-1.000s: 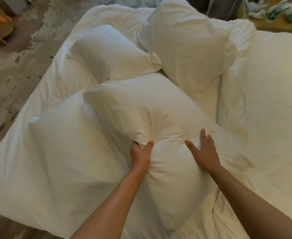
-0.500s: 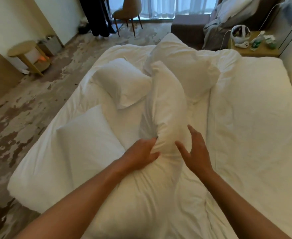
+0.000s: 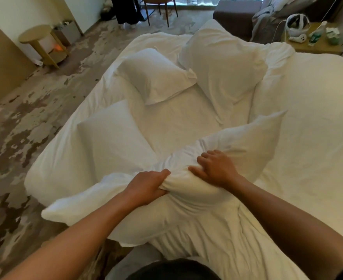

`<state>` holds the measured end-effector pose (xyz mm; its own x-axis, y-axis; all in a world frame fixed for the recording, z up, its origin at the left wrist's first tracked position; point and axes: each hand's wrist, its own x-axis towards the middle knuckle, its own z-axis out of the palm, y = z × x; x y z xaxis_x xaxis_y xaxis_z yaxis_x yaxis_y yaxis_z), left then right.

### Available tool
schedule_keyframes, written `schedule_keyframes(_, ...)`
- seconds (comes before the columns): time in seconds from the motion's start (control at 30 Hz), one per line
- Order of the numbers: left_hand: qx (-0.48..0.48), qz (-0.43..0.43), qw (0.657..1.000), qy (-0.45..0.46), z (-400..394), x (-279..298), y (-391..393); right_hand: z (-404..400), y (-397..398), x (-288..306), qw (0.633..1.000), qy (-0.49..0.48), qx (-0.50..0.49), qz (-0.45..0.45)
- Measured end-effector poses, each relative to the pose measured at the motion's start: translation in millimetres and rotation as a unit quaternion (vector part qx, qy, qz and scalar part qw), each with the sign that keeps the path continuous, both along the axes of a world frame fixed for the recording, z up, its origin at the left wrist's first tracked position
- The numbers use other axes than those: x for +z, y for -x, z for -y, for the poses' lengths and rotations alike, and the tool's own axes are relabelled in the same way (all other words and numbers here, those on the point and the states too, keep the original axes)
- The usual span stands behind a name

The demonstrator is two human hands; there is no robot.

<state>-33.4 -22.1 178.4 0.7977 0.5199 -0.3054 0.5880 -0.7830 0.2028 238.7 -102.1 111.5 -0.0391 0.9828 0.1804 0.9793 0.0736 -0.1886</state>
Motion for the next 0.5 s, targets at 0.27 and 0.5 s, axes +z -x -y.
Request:
schedule_keyframes(0.27,0.093,0.001,0.992,-0.082,18.8,-38.2,48.9,8.9,49.1,23.2,0.986,0.129,-0.107,-0.003)
schedule_keyframes(0.5,0.048,0.1,0.993,-0.044,15.9,-23.7,82.9,56.9,88.7,67.8,0.976,0.105,-0.191,-0.002)
